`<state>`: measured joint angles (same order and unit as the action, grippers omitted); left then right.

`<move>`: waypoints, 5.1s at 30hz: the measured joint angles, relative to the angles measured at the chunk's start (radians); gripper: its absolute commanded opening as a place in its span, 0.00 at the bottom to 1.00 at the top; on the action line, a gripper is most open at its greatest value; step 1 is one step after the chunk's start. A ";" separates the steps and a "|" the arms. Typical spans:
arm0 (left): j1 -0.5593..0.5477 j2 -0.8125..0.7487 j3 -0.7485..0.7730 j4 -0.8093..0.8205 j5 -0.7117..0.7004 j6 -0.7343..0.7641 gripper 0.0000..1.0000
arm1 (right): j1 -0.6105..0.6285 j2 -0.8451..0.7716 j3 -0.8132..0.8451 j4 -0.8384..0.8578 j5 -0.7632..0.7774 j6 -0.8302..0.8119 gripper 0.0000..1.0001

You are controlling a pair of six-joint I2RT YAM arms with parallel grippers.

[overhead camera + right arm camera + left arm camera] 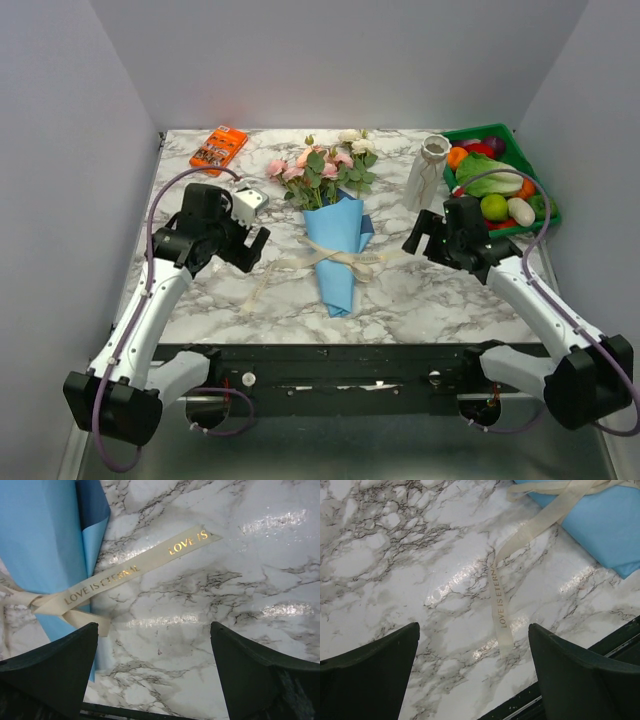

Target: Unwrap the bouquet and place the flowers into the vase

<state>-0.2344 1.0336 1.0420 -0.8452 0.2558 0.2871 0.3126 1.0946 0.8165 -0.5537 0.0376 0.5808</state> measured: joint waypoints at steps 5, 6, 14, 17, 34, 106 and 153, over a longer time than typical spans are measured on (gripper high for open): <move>-0.058 0.054 -0.020 0.043 -0.013 0.004 0.99 | 0.011 0.040 -0.035 0.064 0.017 0.071 0.96; -0.070 0.070 -0.026 0.056 -0.013 0.008 0.99 | 0.014 0.050 -0.038 0.077 0.019 0.081 0.95; -0.131 0.193 -0.102 0.152 -0.031 0.050 0.99 | 0.103 0.225 -0.024 0.126 0.056 0.172 0.93; -0.141 0.256 -0.123 0.187 -0.038 0.068 0.99 | 0.122 0.272 -0.009 0.127 0.065 0.216 0.93; -0.154 0.479 -0.187 0.334 -0.075 0.145 0.79 | 0.199 0.454 0.117 0.141 0.108 0.356 0.90; -0.187 0.426 -0.199 0.348 -0.105 0.131 0.60 | 0.478 0.423 0.021 0.121 0.549 0.214 0.56; -0.186 0.507 -0.133 0.401 -0.244 0.078 0.00 | 0.510 0.453 -0.060 0.554 0.583 -0.199 0.61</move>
<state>-0.4202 1.5402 0.9089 -0.4438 0.0116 0.3649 0.8227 1.5478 0.7567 -0.0002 0.6201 0.3817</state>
